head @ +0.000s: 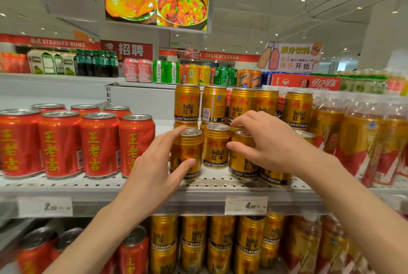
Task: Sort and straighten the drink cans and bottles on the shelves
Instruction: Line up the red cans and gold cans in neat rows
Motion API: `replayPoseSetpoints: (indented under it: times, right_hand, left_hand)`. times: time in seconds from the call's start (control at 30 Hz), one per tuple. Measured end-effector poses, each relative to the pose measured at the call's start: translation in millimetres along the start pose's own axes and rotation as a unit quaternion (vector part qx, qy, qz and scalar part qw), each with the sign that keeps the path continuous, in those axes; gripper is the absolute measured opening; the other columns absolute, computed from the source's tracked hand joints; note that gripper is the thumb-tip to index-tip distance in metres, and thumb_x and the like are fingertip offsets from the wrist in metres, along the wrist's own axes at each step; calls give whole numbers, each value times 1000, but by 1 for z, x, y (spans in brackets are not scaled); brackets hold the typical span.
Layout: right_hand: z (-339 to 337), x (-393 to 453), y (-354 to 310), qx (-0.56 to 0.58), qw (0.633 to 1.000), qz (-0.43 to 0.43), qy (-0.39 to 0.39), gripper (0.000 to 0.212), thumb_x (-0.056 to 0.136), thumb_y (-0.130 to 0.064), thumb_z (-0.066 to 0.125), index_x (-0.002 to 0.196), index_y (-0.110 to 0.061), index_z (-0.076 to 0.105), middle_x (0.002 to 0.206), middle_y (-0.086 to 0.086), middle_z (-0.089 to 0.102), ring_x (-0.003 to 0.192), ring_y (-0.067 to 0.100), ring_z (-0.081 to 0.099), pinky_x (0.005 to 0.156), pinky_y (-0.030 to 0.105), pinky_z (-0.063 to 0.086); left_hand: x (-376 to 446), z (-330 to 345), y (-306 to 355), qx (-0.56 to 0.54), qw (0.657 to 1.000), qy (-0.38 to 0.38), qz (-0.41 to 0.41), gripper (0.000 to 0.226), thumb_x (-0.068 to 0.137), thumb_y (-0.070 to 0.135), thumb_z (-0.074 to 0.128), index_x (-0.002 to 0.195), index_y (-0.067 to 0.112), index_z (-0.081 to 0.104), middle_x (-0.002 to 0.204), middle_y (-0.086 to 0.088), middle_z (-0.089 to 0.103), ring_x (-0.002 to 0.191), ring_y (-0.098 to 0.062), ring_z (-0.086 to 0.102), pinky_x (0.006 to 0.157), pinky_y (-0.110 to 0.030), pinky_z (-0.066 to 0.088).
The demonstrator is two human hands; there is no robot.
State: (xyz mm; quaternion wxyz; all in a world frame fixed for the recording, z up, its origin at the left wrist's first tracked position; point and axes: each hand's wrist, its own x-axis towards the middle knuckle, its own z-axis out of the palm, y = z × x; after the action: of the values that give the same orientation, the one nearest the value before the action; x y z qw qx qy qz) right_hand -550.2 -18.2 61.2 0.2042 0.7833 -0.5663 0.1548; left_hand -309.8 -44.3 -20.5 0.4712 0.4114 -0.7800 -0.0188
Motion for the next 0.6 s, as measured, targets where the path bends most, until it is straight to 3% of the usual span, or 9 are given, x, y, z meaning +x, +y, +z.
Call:
replayPoseSetpoints:
  times: [0.17, 0.23, 0.3, 0.4, 0.5, 0.6]
  right_hand:
    - [7, 37, -11, 4, 998, 10, -63, 51, 93, -65, 52, 124, -24, 52, 113, -3, 64, 99, 16, 61, 83, 33, 56]
    - [12, 46, -10, 35, 995, 24, -89, 46, 92, -63, 56, 117, -25, 49, 103, -3, 64, 89, 15, 61, 75, 32, 56]
    - [15, 50, -8, 76, 992, 32, -91, 45, 90, -61, 60, 116, -26, 48, 105, -4, 62, 86, 12, 59, 69, 27, 51]
    - [16, 49, -5, 120, 989, 29, -76, 47, 89, -60, 64, 117, -27, 48, 115, -4, 62, 92, 15, 60, 73, 31, 51]
    - [13, 47, -3, 163, 985, 38, -41, 46, 88, -58, 65, 116, -26, 49, 113, -4, 61, 95, 15, 60, 78, 32, 53]
    - [5, 47, -1, 220, 974, 57, 9, 48, 86, -60, 67, 117, -27, 52, 119, -5, 59, 101, 14, 57, 86, 35, 54]
  left_hand:
    - [-7, 5, 1, -4, 1000, 7, -13, 81, 87, 50, 65, 153, 41, 19, 147, 17, 47, 126, -4, 54, 102, -40, 50]
    - [-10, 7, 1, -6, 1000, 8, -19, 85, 86, 51, 64, 154, 41, 15, 147, 18, 47, 124, 1, 53, 103, -38, 49]
    - [-10, 7, 0, -9, 1000, 12, -22, 85, 86, 51, 64, 154, 41, 14, 147, 20, 44, 123, 9, 46, 104, -31, 46]
    - [-9, 8, 1, -21, 999, 13, -37, 88, 85, 50, 67, 155, 38, 14, 142, 23, 40, 122, 8, 46, 102, -24, 42]
    - [-8, 9, 0, -28, 998, 12, -54, 90, 85, 49, 68, 156, 30, 16, 148, 14, 43, 129, -4, 51, 107, -32, 45]
    - [-5, 9, -1, -24, 999, 4, -42, 85, 87, 49, 68, 156, 30, 21, 152, 14, 42, 135, -5, 45, 109, -39, 45]
